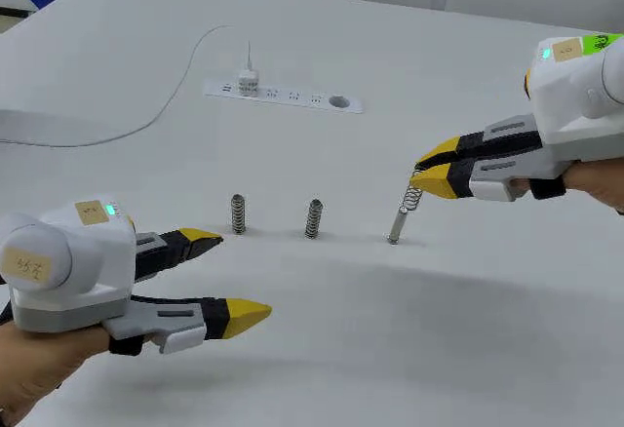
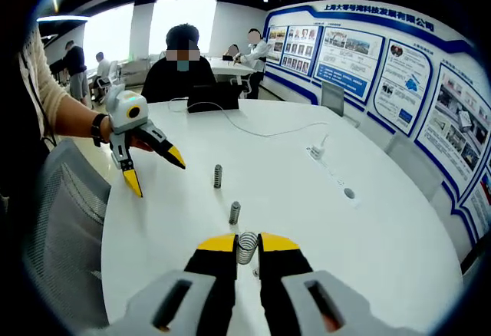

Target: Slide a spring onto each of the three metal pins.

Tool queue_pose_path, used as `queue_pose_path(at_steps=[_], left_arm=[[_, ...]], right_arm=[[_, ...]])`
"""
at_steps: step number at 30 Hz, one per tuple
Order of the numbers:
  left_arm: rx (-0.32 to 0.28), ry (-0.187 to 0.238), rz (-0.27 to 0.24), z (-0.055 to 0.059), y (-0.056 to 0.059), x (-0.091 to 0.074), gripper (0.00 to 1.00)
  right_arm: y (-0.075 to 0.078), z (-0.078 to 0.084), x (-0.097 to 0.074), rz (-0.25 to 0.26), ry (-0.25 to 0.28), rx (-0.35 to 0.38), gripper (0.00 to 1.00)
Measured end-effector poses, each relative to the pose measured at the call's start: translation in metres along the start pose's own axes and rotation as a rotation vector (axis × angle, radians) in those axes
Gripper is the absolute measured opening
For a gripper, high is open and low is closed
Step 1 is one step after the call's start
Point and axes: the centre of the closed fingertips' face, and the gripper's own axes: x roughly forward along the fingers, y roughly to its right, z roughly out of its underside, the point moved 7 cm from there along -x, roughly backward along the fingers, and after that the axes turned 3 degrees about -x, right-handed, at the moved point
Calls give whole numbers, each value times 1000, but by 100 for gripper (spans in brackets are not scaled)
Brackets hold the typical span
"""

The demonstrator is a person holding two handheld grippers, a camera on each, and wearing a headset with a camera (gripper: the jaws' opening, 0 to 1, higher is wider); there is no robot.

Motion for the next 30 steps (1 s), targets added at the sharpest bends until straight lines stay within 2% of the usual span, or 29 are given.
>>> queue_pose_path(at_steps=[14,30], left_arm=[[1,-5,-7,0,-2,-1,63],[-1,-14,-13,0,-4,-3,62]], right_arm=[[17,11,9,48,-13,35,11],[24,28,25,56,-34,72,11]])
